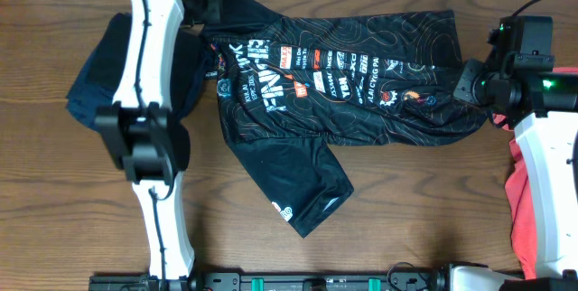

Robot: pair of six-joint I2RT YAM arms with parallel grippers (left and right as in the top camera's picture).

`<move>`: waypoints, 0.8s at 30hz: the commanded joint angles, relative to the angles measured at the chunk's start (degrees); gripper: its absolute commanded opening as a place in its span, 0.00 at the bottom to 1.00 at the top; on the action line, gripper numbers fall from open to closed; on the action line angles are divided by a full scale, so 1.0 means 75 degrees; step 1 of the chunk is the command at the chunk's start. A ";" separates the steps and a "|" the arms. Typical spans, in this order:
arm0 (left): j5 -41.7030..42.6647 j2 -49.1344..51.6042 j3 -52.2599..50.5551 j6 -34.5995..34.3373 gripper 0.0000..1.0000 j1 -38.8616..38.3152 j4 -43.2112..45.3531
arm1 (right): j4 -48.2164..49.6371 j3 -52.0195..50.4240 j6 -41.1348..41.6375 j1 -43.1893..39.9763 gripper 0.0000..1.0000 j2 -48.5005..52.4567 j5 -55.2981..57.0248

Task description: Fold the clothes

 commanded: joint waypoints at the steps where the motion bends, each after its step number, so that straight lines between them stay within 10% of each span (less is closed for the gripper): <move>1: 0.0032 -0.1198 0.0289 0.0087 0.55 0.0029 -0.0472 | 0.0146 -0.0017 0.0050 -0.0192 0.36 0.0393 0.0571; 14: 0.0041 -0.3990 0.0283 -0.0131 0.60 0.0029 -0.4252 | 0.3582 -0.0017 0.0047 -0.0501 0.16 0.3695 -0.0117; 24: 0.0717 -0.4814 0.0006 -0.0306 0.60 -0.0656 -0.4348 | 0.5968 -0.0015 0.0568 -0.0548 0.06 0.5872 -0.0230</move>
